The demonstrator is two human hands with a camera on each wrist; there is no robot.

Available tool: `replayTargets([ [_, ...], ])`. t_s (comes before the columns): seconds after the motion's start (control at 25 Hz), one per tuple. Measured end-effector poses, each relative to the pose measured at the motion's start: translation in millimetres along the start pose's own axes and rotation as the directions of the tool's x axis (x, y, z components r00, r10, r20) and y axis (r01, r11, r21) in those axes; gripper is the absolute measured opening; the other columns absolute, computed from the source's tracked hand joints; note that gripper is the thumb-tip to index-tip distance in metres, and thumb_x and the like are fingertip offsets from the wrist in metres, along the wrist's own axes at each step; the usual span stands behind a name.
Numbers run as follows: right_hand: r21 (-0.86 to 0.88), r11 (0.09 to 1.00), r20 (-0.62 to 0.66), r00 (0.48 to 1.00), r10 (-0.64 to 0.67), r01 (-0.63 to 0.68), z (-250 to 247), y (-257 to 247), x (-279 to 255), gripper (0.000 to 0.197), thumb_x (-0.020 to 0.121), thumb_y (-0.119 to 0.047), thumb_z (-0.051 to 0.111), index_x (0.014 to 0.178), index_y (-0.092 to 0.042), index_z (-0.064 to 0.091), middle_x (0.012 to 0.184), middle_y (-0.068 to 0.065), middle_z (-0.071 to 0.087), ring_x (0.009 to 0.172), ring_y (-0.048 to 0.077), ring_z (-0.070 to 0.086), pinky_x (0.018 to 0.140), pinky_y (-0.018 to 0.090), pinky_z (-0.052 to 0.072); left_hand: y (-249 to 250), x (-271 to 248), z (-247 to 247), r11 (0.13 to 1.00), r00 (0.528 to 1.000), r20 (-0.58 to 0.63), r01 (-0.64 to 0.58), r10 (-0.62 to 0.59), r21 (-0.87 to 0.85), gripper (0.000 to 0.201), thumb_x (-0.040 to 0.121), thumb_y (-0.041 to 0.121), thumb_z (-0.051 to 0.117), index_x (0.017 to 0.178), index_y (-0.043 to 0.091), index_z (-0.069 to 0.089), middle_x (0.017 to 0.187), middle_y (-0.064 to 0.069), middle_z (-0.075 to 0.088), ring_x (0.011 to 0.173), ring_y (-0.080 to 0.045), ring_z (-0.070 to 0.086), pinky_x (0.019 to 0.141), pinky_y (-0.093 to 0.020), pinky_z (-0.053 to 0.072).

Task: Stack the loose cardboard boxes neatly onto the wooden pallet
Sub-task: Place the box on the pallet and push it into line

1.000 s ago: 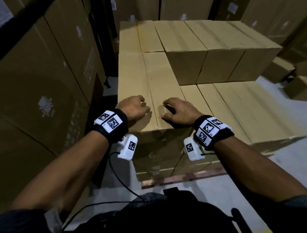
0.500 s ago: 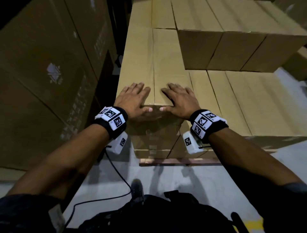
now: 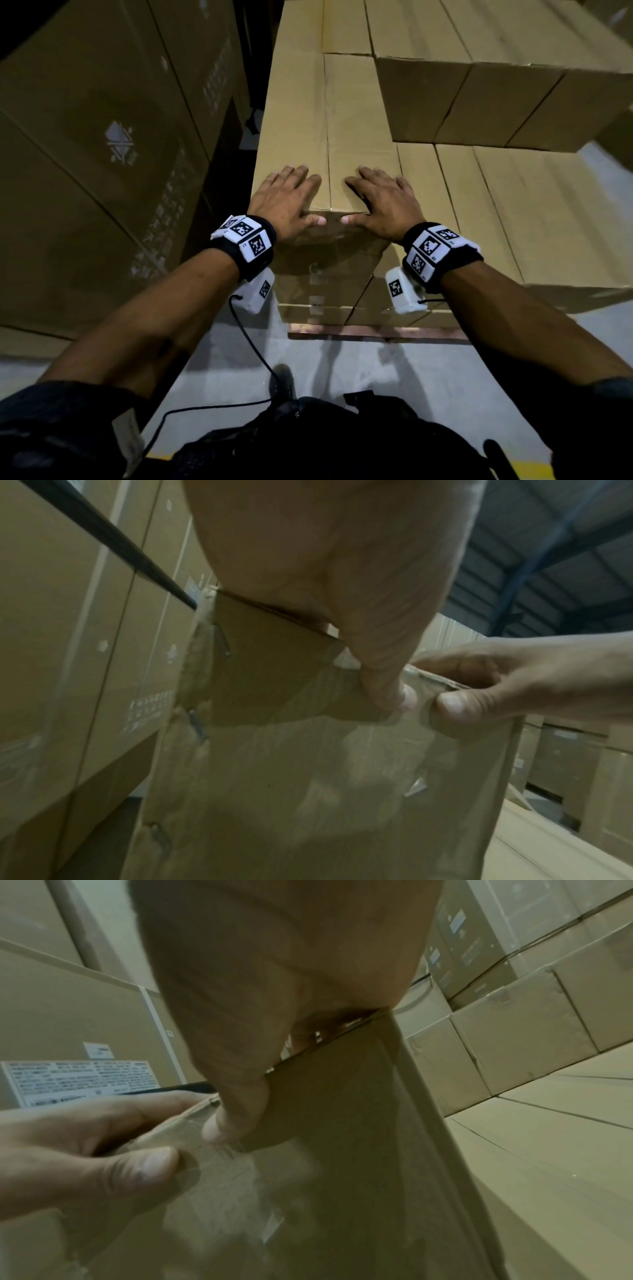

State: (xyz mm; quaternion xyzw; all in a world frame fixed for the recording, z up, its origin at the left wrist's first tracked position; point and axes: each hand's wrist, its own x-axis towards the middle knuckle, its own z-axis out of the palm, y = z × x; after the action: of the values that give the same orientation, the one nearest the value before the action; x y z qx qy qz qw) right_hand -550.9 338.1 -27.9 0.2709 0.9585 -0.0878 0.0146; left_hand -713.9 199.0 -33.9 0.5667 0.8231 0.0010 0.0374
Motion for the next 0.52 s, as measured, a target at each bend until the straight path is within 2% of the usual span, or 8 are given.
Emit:
replayTargets([
  [0.12,0.001,1.0,0.031,1.0,0.001,-0.002,-4,-2,0,0.084,0.088,-0.064,0.061,0.157,-0.031,0.026,0.168,0.001,0.013,0.154,0.024,0.01,0.122,0.053,0.006,-2,0,-5,0.997,0.999,0.047,0.012,-0.009,-0.07,0.086,0.088,0.072,0.047,0.155,0.025,0.021,0.165,-0.006,0.013,0.152,-0.027,0.012,0.122,-0.045,0.012],
  [0.2,0.057,0.998,0.102,0.995,0.013,-0.019,-9,-3,4,0.086,0.085,-0.067,0.062,0.156,-0.03,0.029,0.168,0.002,0.016,0.154,0.024,0.013,0.123,0.055,0.008,-3,5,-13,0.968,0.996,0.067,0.068,-0.053,-0.242,0.085,0.089,0.074,0.041,0.154,0.02,0.029,0.163,-0.008,0.021,0.15,-0.026,0.02,0.121,-0.044,0.019],
  [0.28,0.328,0.94,0.123,0.991,0.052,-0.09,-21,-2,9,0.081,0.085,-0.064,0.066,0.152,-0.028,0.038,0.161,0.002,0.032,0.148,0.023,0.03,0.118,0.054,0.03,-6,16,-22,0.864,0.983,0.031,0.173,-0.18,-0.473,0.076,0.093,0.067,0.044,0.149,0.016,0.039,0.157,-0.01,0.035,0.142,-0.026,0.036,0.116,-0.041,0.031],
  [0.32,0.567,0.808,0.111,0.987,0.119,-0.161,-28,-2,11,0.074,0.086,-0.056,0.07,0.149,-0.026,0.043,0.153,0.0,0.041,0.14,0.021,0.041,0.107,0.047,0.046,-8,24,-27,0.787,0.965,0.014,0.223,-0.263,-0.575,0.071,0.094,0.062,0.049,0.146,0.015,0.043,0.153,-0.011,0.041,0.137,-0.027,0.043,0.112,-0.04,0.036],
  [0.36,0.762,0.608,0.12,0.971,0.205,-0.223,-34,-2,16,0.065,0.089,-0.045,0.073,0.146,-0.024,0.047,0.142,-0.002,0.047,0.128,0.018,0.05,0.09,0.037,0.058,-11,34,-33,0.704,0.936,0.009,0.271,-0.351,-0.656,0.067,0.094,0.056,0.054,0.145,0.014,0.045,0.149,-0.012,0.046,0.133,-0.028,0.048,0.109,-0.041,0.04],
  [0.4,0.871,0.414,0.148,0.944,0.294,-0.266,-38,-2,20,0.058,0.091,-0.033,0.073,0.143,-0.024,0.049,0.131,-0.004,0.048,0.113,0.013,0.055,0.075,0.028,0.061,-16,45,-35,0.624,0.905,0.032,0.318,-0.424,-0.714,0.066,0.093,0.051,0.059,0.145,0.014,0.045,0.147,-0.013,0.048,0.13,-0.03,0.05,0.107,-0.041,0.042],
  [0.44,0.919,0.271,0.174,0.91,0.375,-0.288,-41,1,30,0.055,0.092,-0.026,0.073,0.142,-0.024,0.049,0.128,-0.003,0.047,0.101,0.009,0.054,0.07,0.024,0.061,-23,57,-40,0.554,0.877,0.06,0.353,-0.477,-0.754,0.066,0.092,0.046,0.062,0.146,0.013,0.044,0.146,-0.014,0.049,0.129,-0.031,0.05,0.107,-0.041,0.043],
  [0.52,0.955,0.05,0.238,0.855,0.461,-0.293,-41,7,52,0.062,0.091,-0.017,0.074,0.145,-0.025,0.045,0.136,0.004,0.046,0.091,0.009,0.053,0.082,0.032,0.061,-41,82,-42,0.45,0.834,0.135,0.417,-0.535,-0.79,0.071,0.088,0.041,0.066,0.148,0.012,0.04,0.149,-0.014,0.045,0.133,-0.033,0.047,0.108,-0.042,0.042],
])
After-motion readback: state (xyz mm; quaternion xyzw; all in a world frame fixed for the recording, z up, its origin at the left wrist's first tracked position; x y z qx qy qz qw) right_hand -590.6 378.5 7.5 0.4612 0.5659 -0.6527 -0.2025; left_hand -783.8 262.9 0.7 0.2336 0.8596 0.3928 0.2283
